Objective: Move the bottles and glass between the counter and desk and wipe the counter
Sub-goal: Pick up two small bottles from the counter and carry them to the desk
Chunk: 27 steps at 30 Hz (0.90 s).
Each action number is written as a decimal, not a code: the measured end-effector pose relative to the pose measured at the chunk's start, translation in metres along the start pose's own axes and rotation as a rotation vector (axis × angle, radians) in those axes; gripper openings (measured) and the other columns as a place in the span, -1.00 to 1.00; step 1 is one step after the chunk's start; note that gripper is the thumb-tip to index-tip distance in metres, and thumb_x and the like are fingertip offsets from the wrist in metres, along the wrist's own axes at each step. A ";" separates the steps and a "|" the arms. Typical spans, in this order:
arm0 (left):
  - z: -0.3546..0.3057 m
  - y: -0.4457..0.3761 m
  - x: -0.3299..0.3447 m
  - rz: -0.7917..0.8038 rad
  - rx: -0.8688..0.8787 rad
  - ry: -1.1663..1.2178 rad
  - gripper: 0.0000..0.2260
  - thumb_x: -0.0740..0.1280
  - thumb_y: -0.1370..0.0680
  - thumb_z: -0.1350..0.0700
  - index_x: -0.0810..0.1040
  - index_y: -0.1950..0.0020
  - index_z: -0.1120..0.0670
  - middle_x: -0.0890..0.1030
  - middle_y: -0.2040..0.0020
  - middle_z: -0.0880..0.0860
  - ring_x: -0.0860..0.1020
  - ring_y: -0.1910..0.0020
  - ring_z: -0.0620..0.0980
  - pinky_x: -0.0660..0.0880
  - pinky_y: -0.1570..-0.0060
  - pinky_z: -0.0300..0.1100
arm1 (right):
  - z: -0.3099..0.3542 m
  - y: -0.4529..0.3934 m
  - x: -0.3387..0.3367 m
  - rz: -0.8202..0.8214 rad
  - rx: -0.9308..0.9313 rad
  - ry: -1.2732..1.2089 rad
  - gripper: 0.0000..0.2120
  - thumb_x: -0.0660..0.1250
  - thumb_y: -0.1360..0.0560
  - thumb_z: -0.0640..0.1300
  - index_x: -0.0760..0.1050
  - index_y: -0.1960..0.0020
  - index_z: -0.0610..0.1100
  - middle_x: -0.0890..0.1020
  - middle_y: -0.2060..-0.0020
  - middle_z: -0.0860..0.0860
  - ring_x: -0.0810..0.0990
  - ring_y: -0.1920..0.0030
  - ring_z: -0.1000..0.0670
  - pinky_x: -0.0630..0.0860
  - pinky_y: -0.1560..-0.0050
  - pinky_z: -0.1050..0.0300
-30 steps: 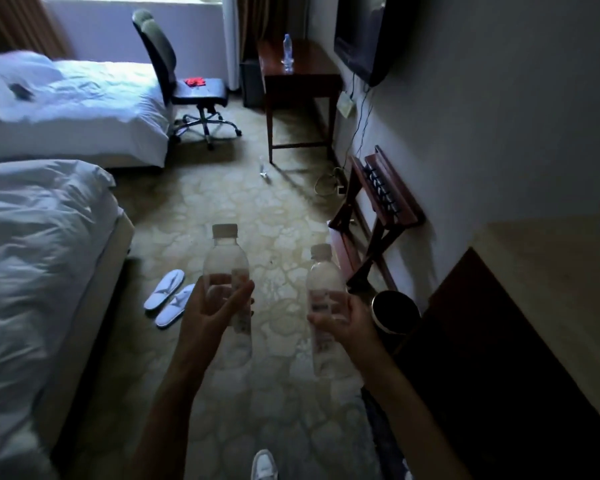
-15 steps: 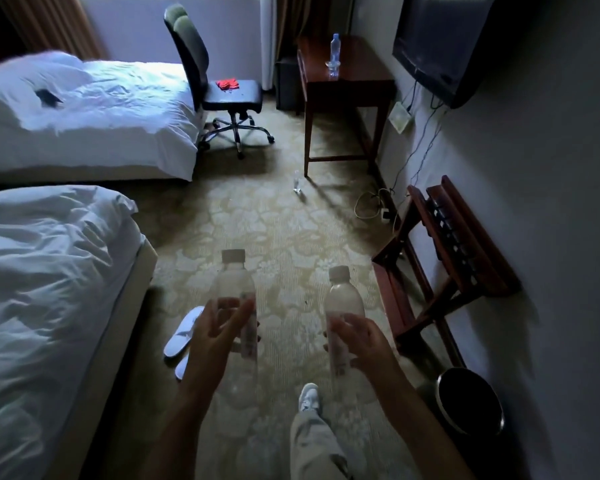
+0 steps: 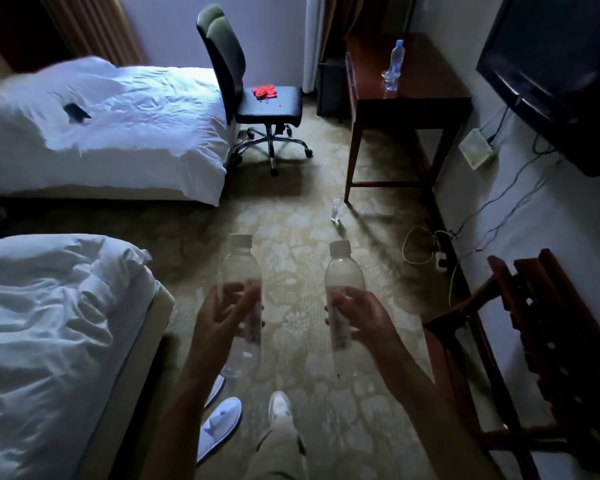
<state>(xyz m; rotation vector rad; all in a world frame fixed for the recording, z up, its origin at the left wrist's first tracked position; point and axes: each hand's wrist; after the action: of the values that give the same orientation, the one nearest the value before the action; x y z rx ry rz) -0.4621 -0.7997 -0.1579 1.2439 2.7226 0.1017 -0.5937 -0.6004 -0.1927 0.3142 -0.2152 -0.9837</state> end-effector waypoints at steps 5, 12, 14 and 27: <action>0.022 -0.143 0.011 0.006 -0.066 -0.003 -0.25 0.44 -0.15 -0.45 0.56 -0.08 0.10 0.70 0.10 0.14 0.70 0.23 0.12 0.61 0.33 -0.06 | 0.010 -0.127 0.015 -0.018 0.074 -0.035 -0.15 0.50 -0.05 0.45 0.49 -0.19 0.00 0.65 -0.12 -0.05 0.66 -0.10 -0.07 0.58 -0.13 -0.20; -0.050 -0.385 0.039 0.172 0.003 -0.066 -0.51 0.38 -0.30 -0.35 0.53 -0.10 -0.09 0.68 -0.01 0.05 0.69 0.08 0.04 0.63 0.09 0.05 | 0.141 -0.311 0.008 -0.120 -0.044 -0.031 -0.10 0.47 -0.05 0.41 0.42 -0.27 0.00 0.61 -0.15 0.05 0.61 -0.12 0.09 0.51 0.05 0.20; -0.075 -0.443 0.056 0.205 0.047 -0.070 -0.49 0.39 -0.29 -0.35 0.52 -0.10 -0.08 0.67 -0.01 0.06 0.69 0.10 0.04 0.61 0.14 -0.04 | 0.174 -0.357 0.003 -0.136 -0.060 -0.053 -0.23 0.44 -0.17 0.32 0.40 -0.29 0.02 0.59 -0.14 0.08 0.60 -0.09 0.14 0.48 0.11 0.25; -0.102 -0.777 0.188 0.265 -0.010 -0.082 -0.38 0.45 -0.28 -0.32 0.47 -0.17 0.02 0.64 -0.05 0.03 0.66 0.01 -0.06 0.59 0.14 -0.21 | 0.264 -0.693 -0.063 -0.207 -0.039 -0.195 -0.31 0.50 -0.24 0.23 0.41 -0.29 0.01 0.62 -0.14 0.07 0.65 0.00 0.19 0.52 0.22 0.38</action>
<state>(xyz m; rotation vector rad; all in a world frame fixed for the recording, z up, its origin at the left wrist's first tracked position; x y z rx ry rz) -1.1800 -1.1662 -0.1721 1.5630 2.4728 0.0911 -1.2527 -0.9471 -0.1945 0.2075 -0.3450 -1.2236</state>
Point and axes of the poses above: each hand's wrist, its own y-axis away from the middle knuckle, its own x-axis out of the palm, z = x × y
